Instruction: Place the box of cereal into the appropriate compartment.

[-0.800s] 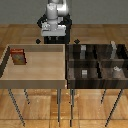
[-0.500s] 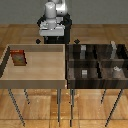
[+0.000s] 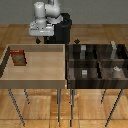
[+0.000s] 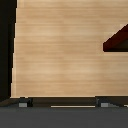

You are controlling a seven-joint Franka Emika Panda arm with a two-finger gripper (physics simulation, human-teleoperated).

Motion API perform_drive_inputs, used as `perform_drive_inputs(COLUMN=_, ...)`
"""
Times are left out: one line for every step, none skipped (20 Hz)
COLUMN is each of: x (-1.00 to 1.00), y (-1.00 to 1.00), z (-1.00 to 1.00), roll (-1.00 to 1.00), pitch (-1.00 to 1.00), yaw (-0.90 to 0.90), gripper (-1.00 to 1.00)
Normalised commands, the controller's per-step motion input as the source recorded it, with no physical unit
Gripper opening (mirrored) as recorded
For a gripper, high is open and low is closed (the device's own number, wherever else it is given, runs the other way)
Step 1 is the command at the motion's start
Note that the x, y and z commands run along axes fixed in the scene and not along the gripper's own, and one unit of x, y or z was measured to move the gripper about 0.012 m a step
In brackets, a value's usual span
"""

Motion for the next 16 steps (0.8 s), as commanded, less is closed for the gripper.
perform_drive_inputs(x=0.00, y=-1.00, z=0.00, roll=0.00, pitch=0.00, yaw=0.00, gripper=1.00)
perform_drive_inputs(x=0.00, y=-1.00, z=0.00, roll=0.00, pitch=0.00, yaw=0.00, gripper=1.00)
perform_drive_inputs(x=0.00, y=-1.00, z=0.00, roll=0.00, pitch=0.00, yaw=0.00, gripper=1.00)
perform_drive_inputs(x=0.00, y=-1.00, z=0.00, roll=0.00, pitch=0.00, yaw=0.00, gripper=1.00)
perform_drive_inputs(x=0.00, y=-1.00, z=0.00, roll=0.00, pitch=0.00, yaw=0.00, gripper=1.00)
perform_drive_inputs(x=0.00, y=-1.00, z=0.00, roll=0.00, pitch=0.00, yaw=0.00, gripper=1.00)
perform_drive_inputs(x=0.00, y=-1.00, z=0.00, roll=0.00, pitch=0.00, yaw=0.00, gripper=1.00)
perform_drive_inputs(x=0.00, y=-1.00, z=0.00, roll=0.00, pitch=0.00, yaw=0.00, gripper=1.00)
perform_drive_inputs(x=0.00, y=-1.00, z=0.00, roll=0.00, pitch=0.00, yaw=0.00, gripper=1.00)
perform_drive_inputs(x=0.00, y=-1.00, z=0.00, roll=0.00, pitch=0.00, yaw=0.00, gripper=1.00)
perform_drive_inputs(x=0.00, y=-1.00, z=0.00, roll=0.00, pitch=0.00, yaw=0.00, gripper=1.00)
perform_drive_inputs(x=0.00, y=-1.00, z=0.00, roll=0.00, pitch=0.00, yaw=0.00, gripper=1.00)
perform_drive_inputs(x=0.00, y=-1.00, z=0.00, roll=0.00, pitch=0.00, yaw=0.00, gripper=1.00)
perform_drive_inputs(x=0.00, y=-1.00, z=0.00, roll=0.00, pitch=0.00, yaw=0.00, gripper=1.00)
perform_drive_inputs(x=0.00, y=-1.00, z=0.00, roll=0.00, pitch=0.00, yaw=0.00, gripper=1.00)
perform_drive_inputs(x=0.00, y=-1.00, z=0.00, roll=0.00, pitch=0.00, yaw=0.00, gripper=1.00)
